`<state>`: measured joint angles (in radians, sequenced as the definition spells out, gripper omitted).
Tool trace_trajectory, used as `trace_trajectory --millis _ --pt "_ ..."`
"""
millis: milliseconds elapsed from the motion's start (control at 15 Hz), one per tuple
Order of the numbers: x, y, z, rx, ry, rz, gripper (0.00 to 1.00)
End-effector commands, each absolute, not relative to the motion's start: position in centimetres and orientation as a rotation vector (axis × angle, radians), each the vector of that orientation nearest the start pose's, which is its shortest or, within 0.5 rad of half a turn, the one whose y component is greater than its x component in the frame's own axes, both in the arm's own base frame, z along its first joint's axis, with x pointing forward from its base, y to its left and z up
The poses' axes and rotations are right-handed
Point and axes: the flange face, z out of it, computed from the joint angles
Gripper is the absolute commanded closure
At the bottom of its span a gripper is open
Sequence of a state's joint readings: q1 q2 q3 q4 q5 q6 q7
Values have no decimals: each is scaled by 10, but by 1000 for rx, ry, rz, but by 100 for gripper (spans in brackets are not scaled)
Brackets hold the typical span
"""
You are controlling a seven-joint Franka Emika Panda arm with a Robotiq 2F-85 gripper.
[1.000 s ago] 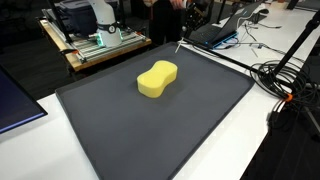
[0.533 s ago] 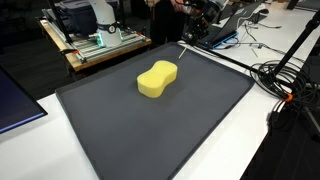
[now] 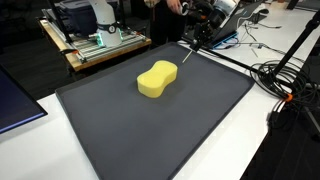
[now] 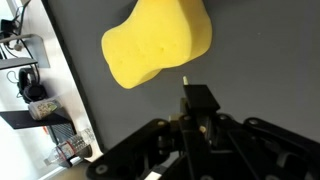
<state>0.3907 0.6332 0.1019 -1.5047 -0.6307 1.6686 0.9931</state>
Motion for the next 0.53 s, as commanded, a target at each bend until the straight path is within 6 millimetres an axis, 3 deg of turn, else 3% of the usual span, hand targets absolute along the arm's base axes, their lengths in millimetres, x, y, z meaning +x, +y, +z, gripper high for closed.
trace_trajectory --millis 0,467 --pt "630 243 300 2537 -332 -51 97" --pt "661 188 341 2722 -360 -182 97"
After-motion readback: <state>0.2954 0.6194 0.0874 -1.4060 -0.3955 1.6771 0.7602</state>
